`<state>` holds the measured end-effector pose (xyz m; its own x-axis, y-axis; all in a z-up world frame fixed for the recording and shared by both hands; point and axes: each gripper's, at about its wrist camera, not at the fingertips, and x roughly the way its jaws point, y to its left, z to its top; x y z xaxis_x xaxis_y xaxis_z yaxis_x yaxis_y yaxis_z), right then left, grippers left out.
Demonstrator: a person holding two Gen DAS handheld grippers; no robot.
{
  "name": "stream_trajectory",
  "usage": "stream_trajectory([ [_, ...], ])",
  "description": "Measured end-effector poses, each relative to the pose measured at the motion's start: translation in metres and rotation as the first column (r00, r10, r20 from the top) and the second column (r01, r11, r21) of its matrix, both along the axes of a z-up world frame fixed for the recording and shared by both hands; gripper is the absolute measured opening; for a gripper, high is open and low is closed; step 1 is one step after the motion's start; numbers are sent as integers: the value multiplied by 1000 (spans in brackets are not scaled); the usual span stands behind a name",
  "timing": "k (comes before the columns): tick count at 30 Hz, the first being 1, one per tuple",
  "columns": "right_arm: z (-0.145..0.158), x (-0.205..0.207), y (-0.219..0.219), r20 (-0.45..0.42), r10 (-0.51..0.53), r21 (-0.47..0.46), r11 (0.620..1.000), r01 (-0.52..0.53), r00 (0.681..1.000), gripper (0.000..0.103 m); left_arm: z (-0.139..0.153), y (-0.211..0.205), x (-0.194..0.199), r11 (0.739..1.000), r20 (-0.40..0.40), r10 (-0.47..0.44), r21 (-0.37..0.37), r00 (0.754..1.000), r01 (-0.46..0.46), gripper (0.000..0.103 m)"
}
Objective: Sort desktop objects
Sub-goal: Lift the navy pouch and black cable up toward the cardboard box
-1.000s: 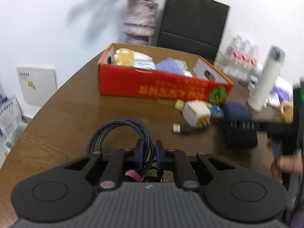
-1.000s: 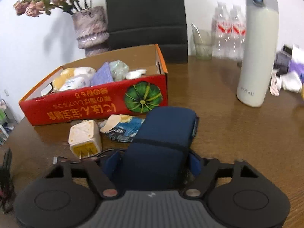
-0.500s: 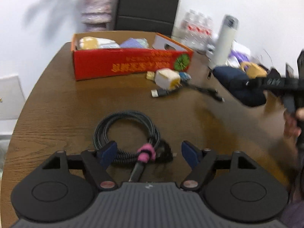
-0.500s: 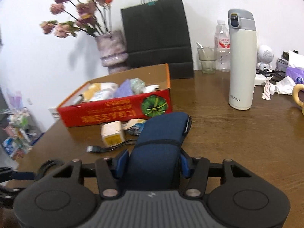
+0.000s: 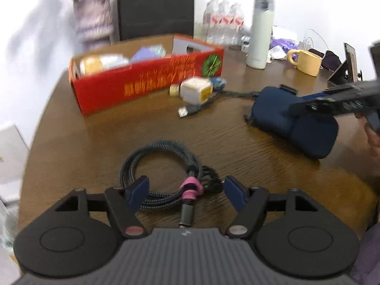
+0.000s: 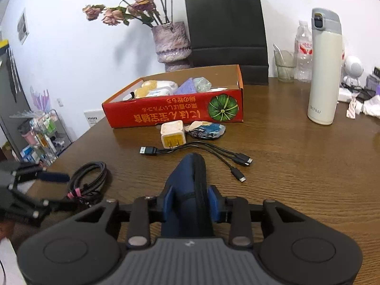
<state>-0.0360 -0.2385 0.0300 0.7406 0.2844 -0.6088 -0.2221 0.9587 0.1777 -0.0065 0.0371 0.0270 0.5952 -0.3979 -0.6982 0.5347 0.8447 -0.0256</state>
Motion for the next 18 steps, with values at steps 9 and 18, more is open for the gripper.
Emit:
stream_trajectory([
  [9, -28, 7, 27, -60, 3, -128, 992, -10, 998, 66, -2, -30, -5, 996, 31, 89, -21, 996, -88, 23],
  [18, -16, -8, 29, 10, -25, -106, 994, 26, 1000, 59, 19, -20, -13, 942, -10, 281, -189, 960, -278, 14],
])
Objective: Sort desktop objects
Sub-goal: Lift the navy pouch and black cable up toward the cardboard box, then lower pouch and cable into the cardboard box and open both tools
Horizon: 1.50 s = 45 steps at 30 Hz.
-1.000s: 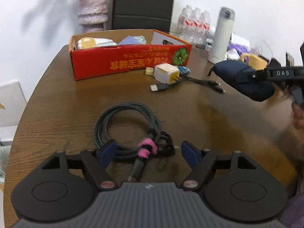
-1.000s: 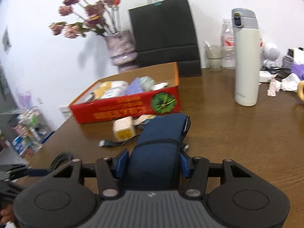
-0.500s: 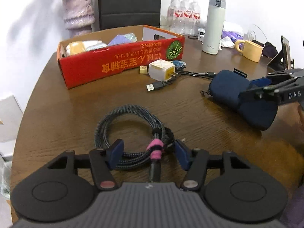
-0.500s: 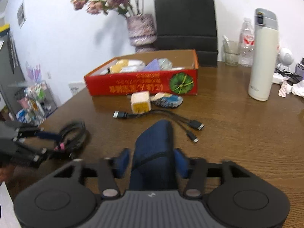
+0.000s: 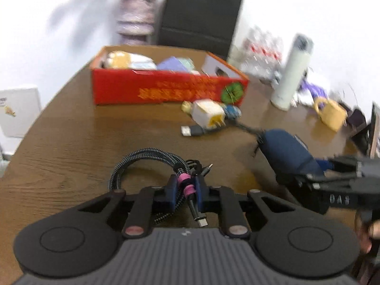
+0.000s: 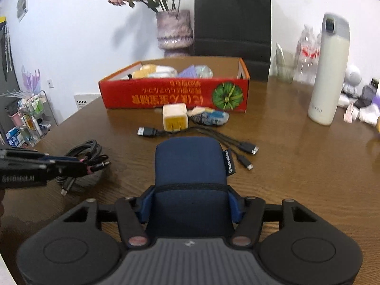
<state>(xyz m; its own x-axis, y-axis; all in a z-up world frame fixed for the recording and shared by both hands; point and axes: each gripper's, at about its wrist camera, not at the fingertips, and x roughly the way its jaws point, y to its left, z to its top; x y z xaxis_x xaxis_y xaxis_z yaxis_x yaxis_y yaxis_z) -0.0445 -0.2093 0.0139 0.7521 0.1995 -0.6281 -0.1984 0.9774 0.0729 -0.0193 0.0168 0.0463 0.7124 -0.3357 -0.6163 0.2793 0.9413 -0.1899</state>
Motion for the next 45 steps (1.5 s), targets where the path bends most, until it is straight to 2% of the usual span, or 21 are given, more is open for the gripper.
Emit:
stream_trajectory([
  [7, 15, 6, -11, 45, -13, 72, 997, 10, 999, 59, 43, 21, 2, 992, 95, 102, -88, 990, -94, 11],
  [15, 52, 38, -21, 127, -46, 101, 994, 33, 991, 59, 75, 28, 38, 978, 142, 173, -140, 975, -153, 11],
  [20, 86, 95, -29, 154, -52, 140, 990, 31, 987, 59, 118, 21, 89, 975, 208, 169, -177, 963, -133, 11],
  [23, 103, 154, -24, 133, -45, 160, 987, 23, 990, 59, 128, 7, 142, 978, 182, 155, -168, 971, -125, 11],
  [26, 106, 218, -10, 71, -39, 140, 990, 29, 997, 59, 125, -12, 199, 980, 133, 161, -136, 978, -143, 11],
  [29, 99, 277, 4, 9, -48, 66, 997, 47, 999, 59, 110, -30, 253, 980, 83, 179, -103, 980, -171, 11],
  [31, 88, 310, 7, -45, -55, 41, 998, 57, 997, 59, 95, -37, 290, 975, 9, 192, -114, 981, -190, 11],
  [33, 74, 341, 1, -120, -57, 76, 995, 66, 991, 59, 78, -42, 321, 968, -73, 207, -129, 976, -215, 12],
  [34, 68, 354, -1, -150, -58, 84, 994, 71, 987, 59, 71, -42, 331, 955, -98, 228, -174, 969, -242, 12],
  [36, 55, 374, -2, -182, -74, 66, 994, 87, 981, 59, 59, -45, 345, 947, -114, 231, -203, 966, -250, 13],
  [38, 41, 384, 1, -194, -99, 21, 994, 105, 976, 60, 50, -49, 356, 948, -140, 216, -207, 966, -242, 14],
  [40, 28, 392, 1, -218, -113, 19, 993, 120, 969, 62, 44, -51, 361, 954, -169, 200, -189, 965, -231, 16],
  [42, 21, 395, 0, -244, -112, 34, 992, 124, 963, 61, 46, -47, 357, 960, -146, 199, -171, 969, -223, 22],
  [43, 22, 394, -2, -224, -108, 37, 992, 119, 968, 63, 50, -45, 354, 963, -129, 204, -152, 970, -222, 37],
  [44, 25, 393, -4, -218, -105, 45, 992, 117, 970, 64, 54, -45, 350, 966, -115, 222, -109, 968, -235, 47],
  [45, 27, 392, -7, -219, -100, 55, 992, 115, 970, 64, 59, -45, 345, 967, -95, 245, -46, 965, -250, 48],
])
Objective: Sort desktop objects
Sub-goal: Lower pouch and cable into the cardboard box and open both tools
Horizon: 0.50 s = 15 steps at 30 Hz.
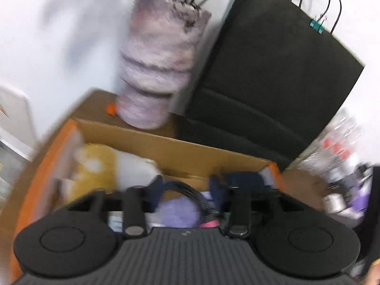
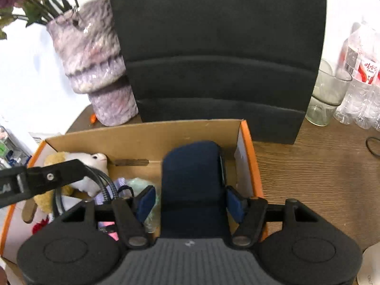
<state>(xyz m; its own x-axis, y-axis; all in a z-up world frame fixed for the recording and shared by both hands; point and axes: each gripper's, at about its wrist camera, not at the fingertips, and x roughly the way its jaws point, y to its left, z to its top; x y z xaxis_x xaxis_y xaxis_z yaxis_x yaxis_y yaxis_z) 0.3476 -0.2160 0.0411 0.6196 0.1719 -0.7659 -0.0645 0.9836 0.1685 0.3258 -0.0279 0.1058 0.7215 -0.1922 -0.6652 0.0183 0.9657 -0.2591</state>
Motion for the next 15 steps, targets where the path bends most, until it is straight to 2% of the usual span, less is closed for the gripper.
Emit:
stream_trajectory([
  [3, 11, -4, -8, -5, 7, 40, 999, -6, 1000, 64, 15, -2, -13, 983, -3, 16, 182, 1000, -15, 52],
  [5, 22, -8, -8, -27, 17, 49, 999, -16, 999, 65, 23, 0, -21, 972, -26, 9, 236, 1000, -2, 71],
  [8, 41, -23, -1, -38, 50, 25, 998, -49, 998, 72, 31, 2, -34, 954, -71, 7, 299, 997, 15, 85],
  [10, 55, -38, 3, -29, 75, 20, 997, -74, 997, 79, 36, 0, -47, 941, -80, -8, 338, 997, 35, 90],
  [12, 69, -51, 8, -22, 97, 14, 995, -97, 995, 84, 44, 2, -63, 935, -59, 7, 354, 998, 15, 94],
  [15, 88, -71, 16, -8, 114, -19, 993, -114, 993, 85, 56, 6, -82, 934, -51, 15, 357, 999, 5, 98],
])
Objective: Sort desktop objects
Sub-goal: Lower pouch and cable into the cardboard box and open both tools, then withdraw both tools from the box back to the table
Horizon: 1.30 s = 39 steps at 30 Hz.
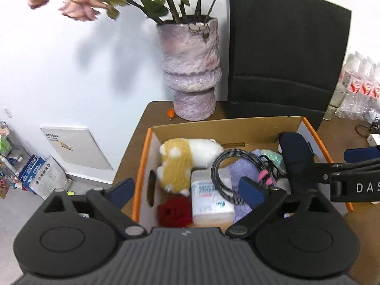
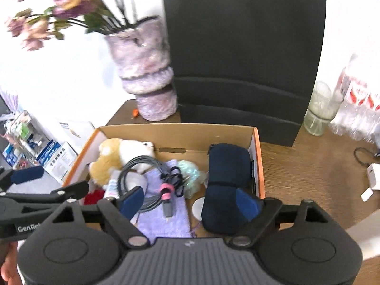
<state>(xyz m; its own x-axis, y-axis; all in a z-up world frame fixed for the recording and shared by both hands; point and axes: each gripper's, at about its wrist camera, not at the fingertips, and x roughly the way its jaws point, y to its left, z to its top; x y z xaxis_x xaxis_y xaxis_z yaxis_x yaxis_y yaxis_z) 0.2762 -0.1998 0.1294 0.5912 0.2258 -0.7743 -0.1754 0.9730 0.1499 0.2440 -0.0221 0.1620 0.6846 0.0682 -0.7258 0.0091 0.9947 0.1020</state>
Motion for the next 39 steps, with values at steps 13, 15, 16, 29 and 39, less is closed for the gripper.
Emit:
stream_trajectory([
  [13, 38, -93, 5, 85, 14, 11, 1000, -15, 996, 89, 21, 5, -86, 999, 46, -30, -14, 998, 31, 103],
  [15, 39, -107, 5, 91, 18, 4, 1000, -18, 996, 89, 18, 4, -101, 999, 55, -33, -24, 998, 35, 103],
  [16, 39, -113, 5, 97, 19, -3, 1000, -19, 995, 89, 15, 4, -108, 999, 61, -39, -25, 997, 41, 103],
  [29, -22, -245, 5, 315, 2, 9, 1000, -5, 949, 95, -54, 16, -215, 992, 131, -82, -83, 988, 93, 103],
  [39, -108, -309, 1, 293, -18, -24, 999, 27, 956, 95, -125, 18, -271, 992, 109, -50, -109, 993, 62, 103],
])
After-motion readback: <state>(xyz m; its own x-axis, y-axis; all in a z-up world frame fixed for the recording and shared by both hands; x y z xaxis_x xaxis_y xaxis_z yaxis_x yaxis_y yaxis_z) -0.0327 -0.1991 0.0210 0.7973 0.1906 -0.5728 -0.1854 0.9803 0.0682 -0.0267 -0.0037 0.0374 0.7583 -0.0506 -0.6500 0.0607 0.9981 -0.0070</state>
